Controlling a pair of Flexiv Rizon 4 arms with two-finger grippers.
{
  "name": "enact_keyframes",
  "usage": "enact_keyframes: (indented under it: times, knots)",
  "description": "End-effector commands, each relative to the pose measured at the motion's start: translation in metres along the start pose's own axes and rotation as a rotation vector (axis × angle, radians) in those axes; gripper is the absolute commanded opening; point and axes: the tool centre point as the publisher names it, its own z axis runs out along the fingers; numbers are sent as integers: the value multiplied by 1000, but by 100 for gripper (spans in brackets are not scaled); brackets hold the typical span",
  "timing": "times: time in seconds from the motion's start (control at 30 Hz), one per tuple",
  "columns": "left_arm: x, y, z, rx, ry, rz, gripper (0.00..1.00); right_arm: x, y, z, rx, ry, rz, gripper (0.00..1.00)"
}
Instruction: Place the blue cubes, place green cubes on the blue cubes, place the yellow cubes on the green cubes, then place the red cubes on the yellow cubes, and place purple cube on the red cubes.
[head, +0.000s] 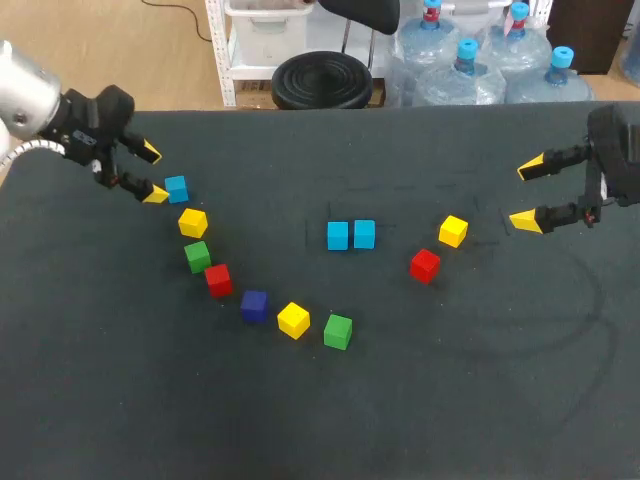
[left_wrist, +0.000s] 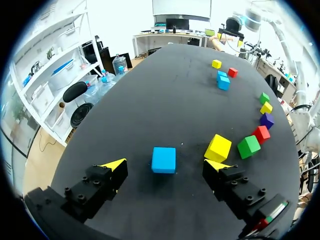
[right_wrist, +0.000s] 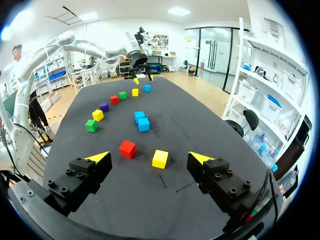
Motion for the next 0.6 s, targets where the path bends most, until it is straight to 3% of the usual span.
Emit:
enact_keyframes:
  times: [0.03, 0.6]
  knots:
    - [3, -2, 9, -11, -11, 0, 100, 0, 0, 1, 0, -2, -1, 100]
    - [9, 6, 24, 4, -14, 13, 100, 0, 0, 1, 0, -2, -1, 100]
